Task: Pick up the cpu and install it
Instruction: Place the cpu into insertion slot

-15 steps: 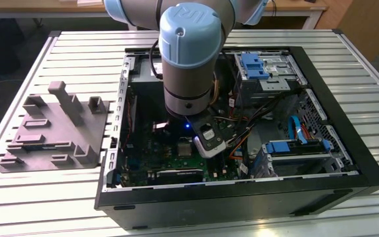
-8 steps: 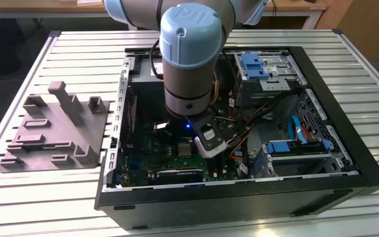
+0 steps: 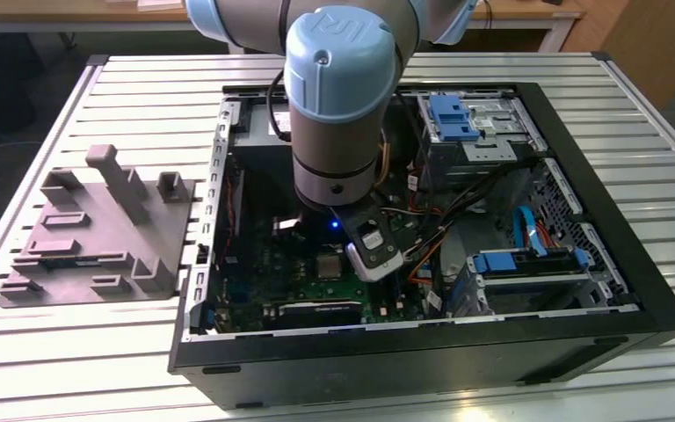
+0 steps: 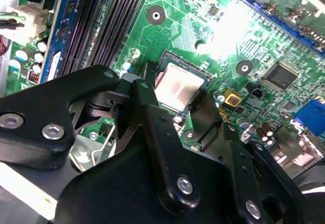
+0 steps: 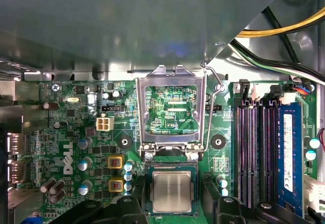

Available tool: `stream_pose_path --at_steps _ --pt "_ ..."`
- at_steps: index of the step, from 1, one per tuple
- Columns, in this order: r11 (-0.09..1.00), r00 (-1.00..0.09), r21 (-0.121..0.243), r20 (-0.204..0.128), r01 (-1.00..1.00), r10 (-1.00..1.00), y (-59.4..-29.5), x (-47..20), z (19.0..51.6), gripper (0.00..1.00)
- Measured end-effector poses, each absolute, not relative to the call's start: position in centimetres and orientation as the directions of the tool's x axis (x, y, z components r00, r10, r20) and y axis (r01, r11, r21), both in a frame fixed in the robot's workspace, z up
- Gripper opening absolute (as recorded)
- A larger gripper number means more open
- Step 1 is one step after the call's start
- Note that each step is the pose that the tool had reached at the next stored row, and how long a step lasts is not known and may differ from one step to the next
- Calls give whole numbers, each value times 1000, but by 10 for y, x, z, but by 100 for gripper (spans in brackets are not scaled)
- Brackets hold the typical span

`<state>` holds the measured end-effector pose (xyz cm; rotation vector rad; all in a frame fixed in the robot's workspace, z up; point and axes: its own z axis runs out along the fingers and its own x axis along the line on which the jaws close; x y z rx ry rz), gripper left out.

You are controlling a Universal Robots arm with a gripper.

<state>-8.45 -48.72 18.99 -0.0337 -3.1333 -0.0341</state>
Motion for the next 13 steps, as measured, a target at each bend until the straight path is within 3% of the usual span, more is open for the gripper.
stream_pose_path --at_steps 9,13 --pt "1000 -1000 22 8 22 21 -487 -84 200 55" --pt "1000 -1000 21 8 22 21 -487 -84 204 41"
